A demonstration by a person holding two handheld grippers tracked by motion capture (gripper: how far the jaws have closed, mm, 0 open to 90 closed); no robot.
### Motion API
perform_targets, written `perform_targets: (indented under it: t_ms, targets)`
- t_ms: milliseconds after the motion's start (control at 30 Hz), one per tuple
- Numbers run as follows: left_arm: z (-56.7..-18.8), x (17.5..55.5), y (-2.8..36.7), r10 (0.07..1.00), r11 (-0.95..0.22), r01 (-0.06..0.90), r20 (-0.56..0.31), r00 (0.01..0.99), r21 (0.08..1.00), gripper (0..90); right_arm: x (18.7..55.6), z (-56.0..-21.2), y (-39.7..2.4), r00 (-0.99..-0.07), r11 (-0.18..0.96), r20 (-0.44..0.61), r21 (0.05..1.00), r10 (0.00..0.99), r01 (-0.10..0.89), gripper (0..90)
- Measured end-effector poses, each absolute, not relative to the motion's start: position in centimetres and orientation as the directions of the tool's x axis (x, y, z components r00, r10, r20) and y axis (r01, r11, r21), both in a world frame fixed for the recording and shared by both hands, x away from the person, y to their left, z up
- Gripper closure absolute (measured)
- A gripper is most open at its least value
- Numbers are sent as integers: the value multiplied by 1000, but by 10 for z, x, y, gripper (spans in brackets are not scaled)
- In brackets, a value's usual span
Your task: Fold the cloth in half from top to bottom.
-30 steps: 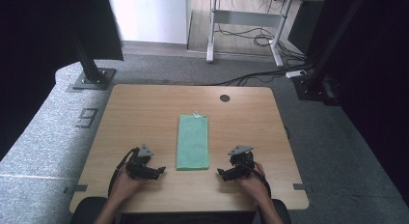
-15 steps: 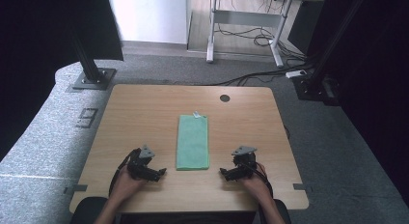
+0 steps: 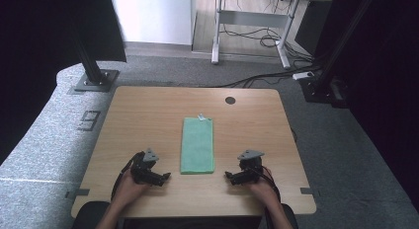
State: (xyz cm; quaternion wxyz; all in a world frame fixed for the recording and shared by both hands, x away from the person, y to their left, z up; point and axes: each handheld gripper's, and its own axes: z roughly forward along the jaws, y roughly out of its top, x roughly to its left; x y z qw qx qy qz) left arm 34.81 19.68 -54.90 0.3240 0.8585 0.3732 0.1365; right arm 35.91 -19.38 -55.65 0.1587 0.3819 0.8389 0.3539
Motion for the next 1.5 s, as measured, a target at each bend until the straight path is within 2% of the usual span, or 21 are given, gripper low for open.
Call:
perform_targets:
  t_ms: [967,1500]
  targets:
    - [-544,356,192,737,-504,571,-21,675,648,0,365,-553,-188,-654,443,37,707,755,551,0]
    - [-527,396,163,749,-493,543,14,662,680,0,384,-539,-158,-676,447,39,722,736,528,0]
